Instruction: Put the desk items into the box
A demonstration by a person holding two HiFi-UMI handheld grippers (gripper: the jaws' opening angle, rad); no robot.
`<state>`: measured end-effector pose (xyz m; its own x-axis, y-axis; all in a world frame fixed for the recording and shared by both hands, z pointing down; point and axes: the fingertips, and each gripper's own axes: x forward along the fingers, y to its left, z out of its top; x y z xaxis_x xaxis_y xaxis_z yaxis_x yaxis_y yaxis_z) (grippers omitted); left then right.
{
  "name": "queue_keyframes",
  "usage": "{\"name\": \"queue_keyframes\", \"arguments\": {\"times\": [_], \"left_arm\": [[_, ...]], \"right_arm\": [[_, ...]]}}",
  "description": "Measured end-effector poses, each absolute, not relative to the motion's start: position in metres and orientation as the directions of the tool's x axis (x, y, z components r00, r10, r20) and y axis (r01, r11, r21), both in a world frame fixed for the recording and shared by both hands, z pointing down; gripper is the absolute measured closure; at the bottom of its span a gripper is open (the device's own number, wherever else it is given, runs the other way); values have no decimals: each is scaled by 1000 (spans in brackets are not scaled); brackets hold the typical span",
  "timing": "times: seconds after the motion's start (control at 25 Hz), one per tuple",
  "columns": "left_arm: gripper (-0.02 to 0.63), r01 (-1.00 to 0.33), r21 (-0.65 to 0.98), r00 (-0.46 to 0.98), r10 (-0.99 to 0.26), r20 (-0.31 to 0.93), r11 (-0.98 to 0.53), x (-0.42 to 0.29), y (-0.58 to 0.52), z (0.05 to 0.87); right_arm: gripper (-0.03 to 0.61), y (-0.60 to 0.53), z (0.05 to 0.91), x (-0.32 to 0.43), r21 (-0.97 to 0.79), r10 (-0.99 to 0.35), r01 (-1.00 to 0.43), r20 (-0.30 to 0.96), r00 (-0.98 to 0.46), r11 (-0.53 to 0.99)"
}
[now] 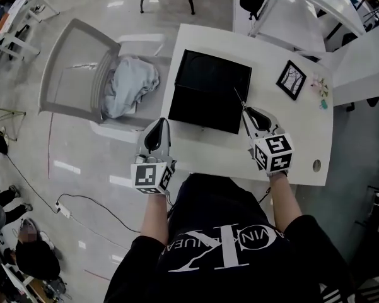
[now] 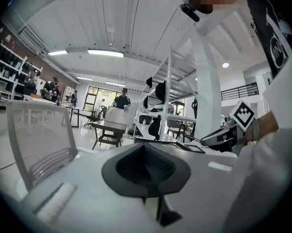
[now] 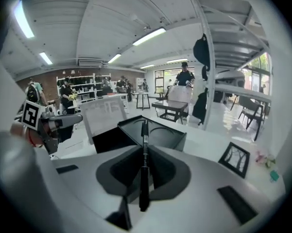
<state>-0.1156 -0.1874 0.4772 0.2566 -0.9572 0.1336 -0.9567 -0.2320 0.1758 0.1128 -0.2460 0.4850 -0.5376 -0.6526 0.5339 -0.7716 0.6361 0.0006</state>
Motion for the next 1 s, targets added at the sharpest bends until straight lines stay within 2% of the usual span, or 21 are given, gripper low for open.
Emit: {"name": "queue_keyframes", "arguments": {"times": [0.44,0.72,1.0], "left_arm": [[603,-975,183,157,-977,141,-130,-146,-180,480],[603,-978,189,122,-978,167,-89,-157,-177,488],[603,-979,189,114,-976,187,-78,-160,-180,495]], "right_arm": [[524,-239,506,29,-8,-421,-539,615,-667,842],[523,-231,538,1,-13,-254,-384,729,-636,923],[523,-229,564,-12,-32,-155,-294,793,-590,955]]}}
